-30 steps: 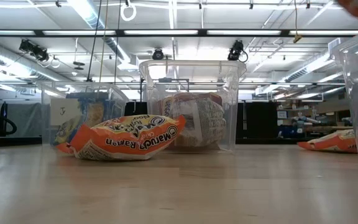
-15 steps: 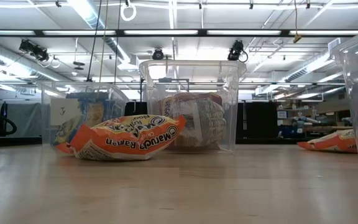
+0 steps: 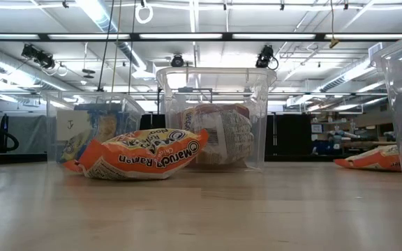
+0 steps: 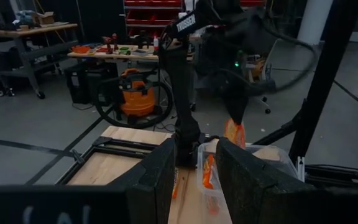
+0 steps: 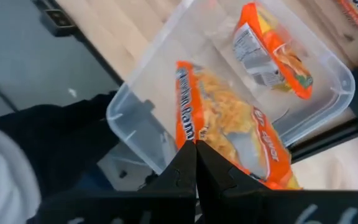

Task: Sort Maruchan noodles
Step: Put the orange noodle pack into the bottom transparent bin

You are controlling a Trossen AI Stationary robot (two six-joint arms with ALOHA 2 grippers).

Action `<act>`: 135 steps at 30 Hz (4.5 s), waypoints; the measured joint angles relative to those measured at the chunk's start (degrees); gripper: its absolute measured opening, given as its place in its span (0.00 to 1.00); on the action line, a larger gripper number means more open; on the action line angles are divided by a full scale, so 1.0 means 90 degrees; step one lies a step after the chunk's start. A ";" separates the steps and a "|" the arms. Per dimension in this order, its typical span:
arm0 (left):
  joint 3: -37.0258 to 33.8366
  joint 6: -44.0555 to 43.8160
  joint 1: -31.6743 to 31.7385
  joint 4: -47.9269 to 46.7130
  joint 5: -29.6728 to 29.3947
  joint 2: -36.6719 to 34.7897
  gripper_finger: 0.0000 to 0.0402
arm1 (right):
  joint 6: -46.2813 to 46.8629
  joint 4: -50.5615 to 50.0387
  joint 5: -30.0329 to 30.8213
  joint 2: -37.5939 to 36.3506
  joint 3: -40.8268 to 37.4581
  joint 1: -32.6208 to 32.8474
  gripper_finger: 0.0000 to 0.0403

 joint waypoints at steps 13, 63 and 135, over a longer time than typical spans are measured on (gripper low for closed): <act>0.0000 -0.0007 -0.0004 0.0000 0.0354 0.0000 0.31 | -0.0097 -0.0080 -0.0152 0.0851 -0.0725 0.0053 0.01; 0.0000 -0.0005 -0.0004 -0.0003 0.0502 0.0000 0.31 | -0.2455 0.2746 0.1482 0.0852 -0.2922 -0.0636 0.06; 0.0000 -0.0949 -0.0903 -0.2354 -0.0558 -0.0819 0.31 | -0.5512 0.4697 0.1420 0.0908 -0.5760 -0.5246 0.44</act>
